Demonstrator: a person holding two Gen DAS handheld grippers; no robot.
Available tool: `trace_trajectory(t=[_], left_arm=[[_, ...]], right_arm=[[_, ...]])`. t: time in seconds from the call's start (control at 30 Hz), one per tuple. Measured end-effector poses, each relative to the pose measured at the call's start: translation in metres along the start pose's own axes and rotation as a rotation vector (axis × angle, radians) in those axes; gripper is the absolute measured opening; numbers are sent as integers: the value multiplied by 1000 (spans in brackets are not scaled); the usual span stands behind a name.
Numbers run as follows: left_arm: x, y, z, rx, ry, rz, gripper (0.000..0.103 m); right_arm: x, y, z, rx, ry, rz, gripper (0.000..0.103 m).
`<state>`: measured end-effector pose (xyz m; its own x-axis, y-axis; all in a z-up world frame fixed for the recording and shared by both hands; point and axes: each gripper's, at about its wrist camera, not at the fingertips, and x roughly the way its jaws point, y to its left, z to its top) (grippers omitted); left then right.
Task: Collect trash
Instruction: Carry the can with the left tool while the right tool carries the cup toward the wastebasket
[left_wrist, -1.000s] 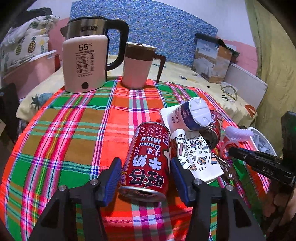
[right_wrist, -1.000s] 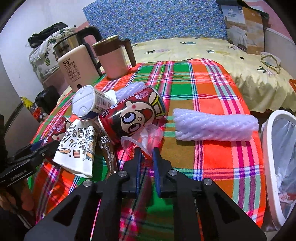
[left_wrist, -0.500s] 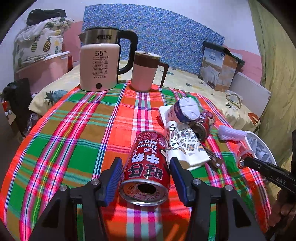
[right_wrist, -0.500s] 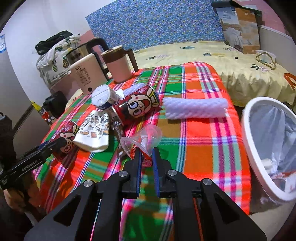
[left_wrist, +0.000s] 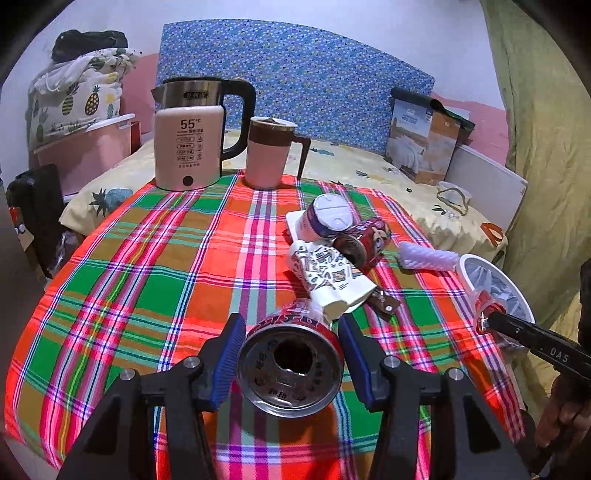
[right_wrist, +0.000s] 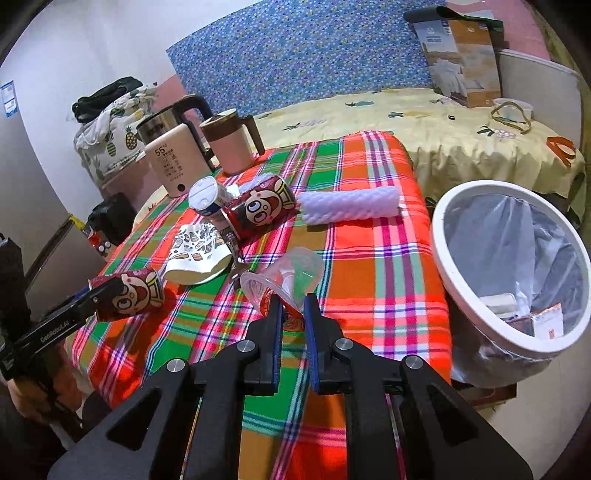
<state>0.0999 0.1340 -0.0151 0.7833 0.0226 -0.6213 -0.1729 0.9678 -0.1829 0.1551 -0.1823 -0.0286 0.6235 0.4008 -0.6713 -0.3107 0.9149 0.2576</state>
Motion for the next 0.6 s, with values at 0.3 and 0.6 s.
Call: trace_trajectory(t=[0.3, 0.6], left_arm=[[-11, -31, 8, 47, -18, -53, 52], [3, -84, 22, 125, -14, -139, 52]], right_arm=[[-11, -9, -1, 19, -33, -8, 14], [-24, -31, -5, 55, -61, -43, 14]])
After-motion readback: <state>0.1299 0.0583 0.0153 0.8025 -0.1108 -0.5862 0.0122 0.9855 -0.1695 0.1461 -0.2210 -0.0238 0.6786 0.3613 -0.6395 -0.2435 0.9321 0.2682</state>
